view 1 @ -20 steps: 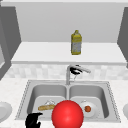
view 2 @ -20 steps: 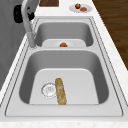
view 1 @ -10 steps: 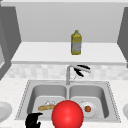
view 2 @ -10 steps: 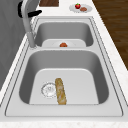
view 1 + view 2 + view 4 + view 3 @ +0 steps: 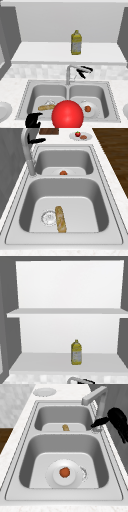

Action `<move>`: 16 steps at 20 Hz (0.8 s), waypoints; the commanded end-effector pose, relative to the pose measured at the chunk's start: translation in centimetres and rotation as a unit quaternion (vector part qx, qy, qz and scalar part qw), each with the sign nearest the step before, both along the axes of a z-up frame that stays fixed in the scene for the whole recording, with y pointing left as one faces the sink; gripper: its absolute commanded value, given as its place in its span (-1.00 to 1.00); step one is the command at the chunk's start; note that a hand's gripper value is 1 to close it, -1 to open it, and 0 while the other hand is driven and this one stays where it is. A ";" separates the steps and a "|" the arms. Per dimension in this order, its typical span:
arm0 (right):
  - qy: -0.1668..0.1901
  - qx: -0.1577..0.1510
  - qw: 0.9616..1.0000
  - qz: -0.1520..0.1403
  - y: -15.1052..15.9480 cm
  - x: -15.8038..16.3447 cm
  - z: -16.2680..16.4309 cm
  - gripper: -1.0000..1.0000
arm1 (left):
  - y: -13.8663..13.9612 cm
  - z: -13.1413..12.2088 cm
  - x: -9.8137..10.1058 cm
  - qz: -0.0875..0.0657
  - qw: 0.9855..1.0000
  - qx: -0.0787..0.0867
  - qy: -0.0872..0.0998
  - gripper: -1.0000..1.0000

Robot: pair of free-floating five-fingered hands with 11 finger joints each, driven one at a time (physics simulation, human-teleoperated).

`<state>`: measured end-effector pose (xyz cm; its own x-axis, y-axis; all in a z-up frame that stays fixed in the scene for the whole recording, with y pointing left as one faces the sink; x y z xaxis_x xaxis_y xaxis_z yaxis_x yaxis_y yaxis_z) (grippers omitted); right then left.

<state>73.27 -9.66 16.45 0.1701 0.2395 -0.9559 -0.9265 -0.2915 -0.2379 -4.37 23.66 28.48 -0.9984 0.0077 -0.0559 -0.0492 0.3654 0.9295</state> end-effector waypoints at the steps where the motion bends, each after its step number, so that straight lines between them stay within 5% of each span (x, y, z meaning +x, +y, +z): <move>1: 0.000 0.062 0.998 0.011 -0.6 -0.6 -0.7 -1.00 | 0.0 0.0 0.0 0.000 1.000 0.000 0.000 0.00; 9: 0.010 0.142 0.989 0.039 -1.7 -2.3 -2.2 -1.00 | 0.0 0.0 0.0 0.000 1.000 0.000 0.000 0.00; 16: 0.014 0.218 0.974 0.056 -3.0 -3.6 -3.6 -1.00 | 0.0 0.0 0.0 0.000 1.000 0.000 0.000 0.00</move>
<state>70.23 -12.14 13.46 0.0827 0.5564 -0.8268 -0.9187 -0.2789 -0.2796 -4.37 23.66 28.48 -0.9984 0.0077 -0.0559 -0.0492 0.3654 0.9295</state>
